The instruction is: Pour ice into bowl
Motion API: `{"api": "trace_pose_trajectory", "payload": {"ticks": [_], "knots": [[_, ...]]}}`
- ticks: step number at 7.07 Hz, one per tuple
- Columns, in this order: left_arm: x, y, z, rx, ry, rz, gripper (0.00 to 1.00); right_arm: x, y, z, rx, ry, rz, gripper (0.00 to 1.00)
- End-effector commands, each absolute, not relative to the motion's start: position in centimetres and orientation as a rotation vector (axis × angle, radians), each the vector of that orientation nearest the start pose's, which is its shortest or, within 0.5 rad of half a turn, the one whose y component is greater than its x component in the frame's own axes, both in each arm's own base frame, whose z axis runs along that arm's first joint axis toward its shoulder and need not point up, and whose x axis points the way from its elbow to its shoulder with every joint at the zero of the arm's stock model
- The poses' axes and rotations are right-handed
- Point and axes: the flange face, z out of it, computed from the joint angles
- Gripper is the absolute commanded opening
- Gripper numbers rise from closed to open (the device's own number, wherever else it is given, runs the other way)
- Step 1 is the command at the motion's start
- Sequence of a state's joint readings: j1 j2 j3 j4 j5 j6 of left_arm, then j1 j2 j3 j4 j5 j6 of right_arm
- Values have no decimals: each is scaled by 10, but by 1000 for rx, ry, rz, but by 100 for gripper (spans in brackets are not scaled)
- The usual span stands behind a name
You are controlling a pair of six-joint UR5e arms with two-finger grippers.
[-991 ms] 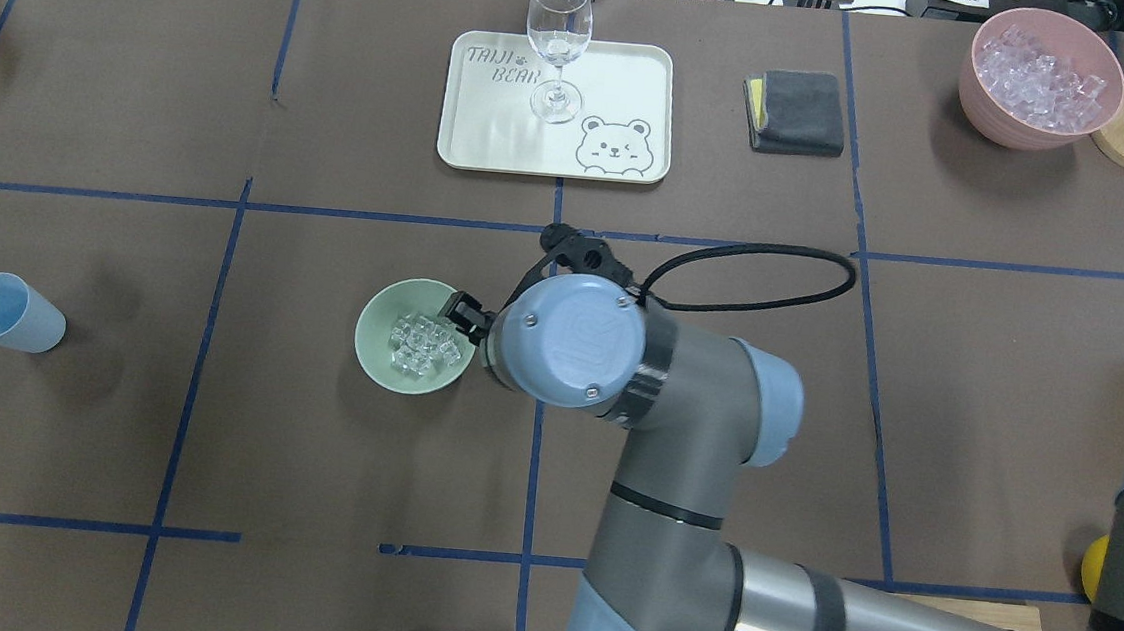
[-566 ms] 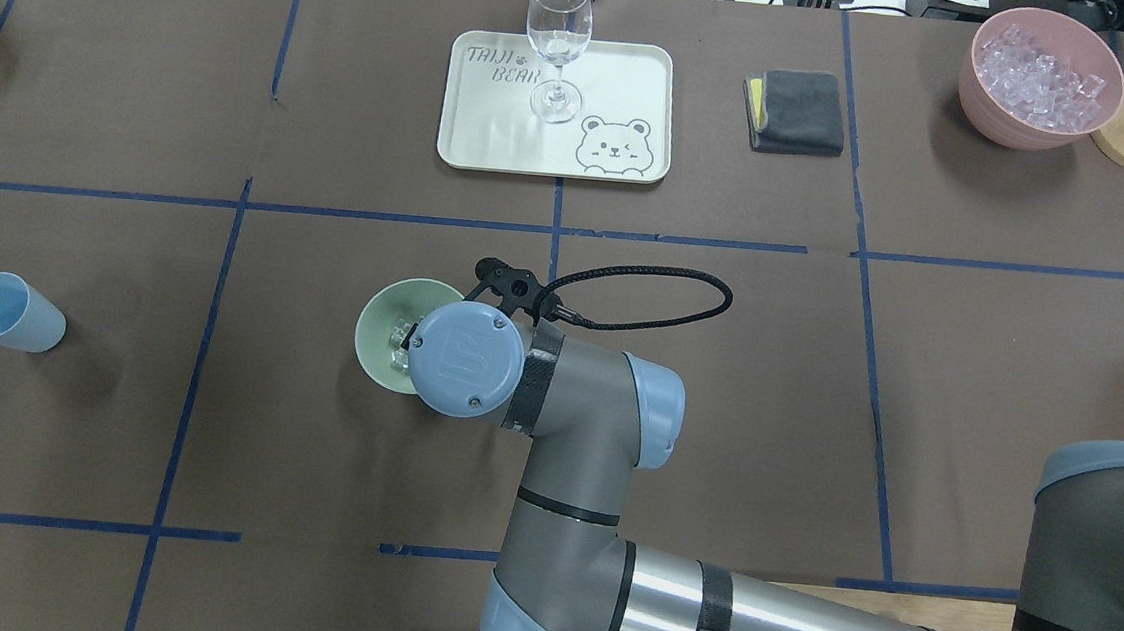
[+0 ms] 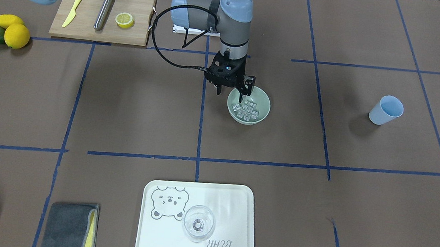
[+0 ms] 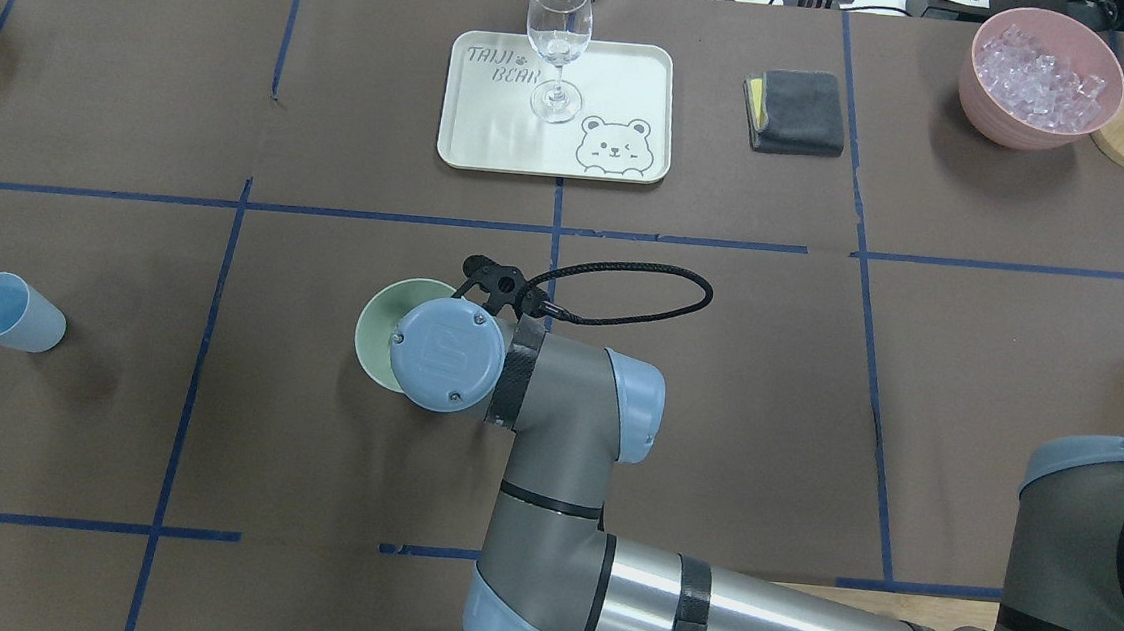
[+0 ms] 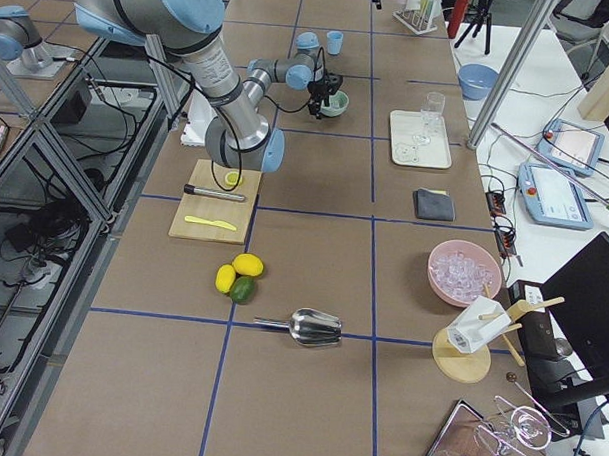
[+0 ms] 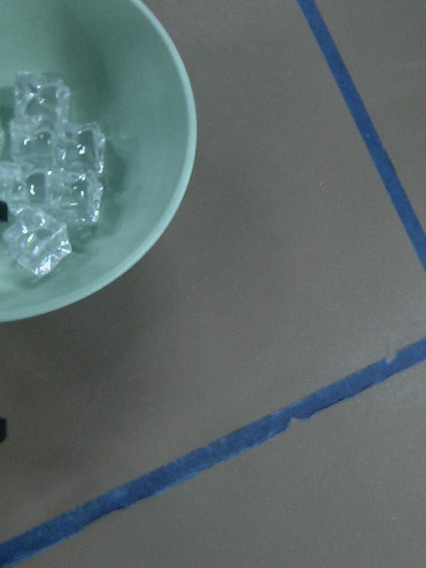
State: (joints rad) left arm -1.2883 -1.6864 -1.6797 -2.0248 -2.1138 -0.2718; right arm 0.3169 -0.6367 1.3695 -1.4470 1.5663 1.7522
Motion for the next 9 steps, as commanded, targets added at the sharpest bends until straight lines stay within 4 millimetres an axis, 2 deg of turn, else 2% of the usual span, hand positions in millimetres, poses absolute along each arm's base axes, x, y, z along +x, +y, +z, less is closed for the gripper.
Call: {"api": "trace_pose_trajectory", "payload": {"ticks": [1,4,5,6,7,8,9], "knots": [[74,-551,498,502,684,187,100,-694,-370,140,84,-862,431,0],[70,-541,509,509,686,193,100,-686,-377,125,115,-921,395,0],[69,-533,526,479,682,185,100,-657,-387,116,123,-959,410,0],[68,-532,527,477,682,183,100,-608,-388,141,118,-983,423,0],[68,-531,528,475,682,181,100,-552,-379,187,122,-989,398,0],[69,-526,531,469,683,184,100,-486,-365,218,169,-992,314,0],[69,-526,532,462,694,187,100,-440,-361,262,149,-953,279,0]]}}
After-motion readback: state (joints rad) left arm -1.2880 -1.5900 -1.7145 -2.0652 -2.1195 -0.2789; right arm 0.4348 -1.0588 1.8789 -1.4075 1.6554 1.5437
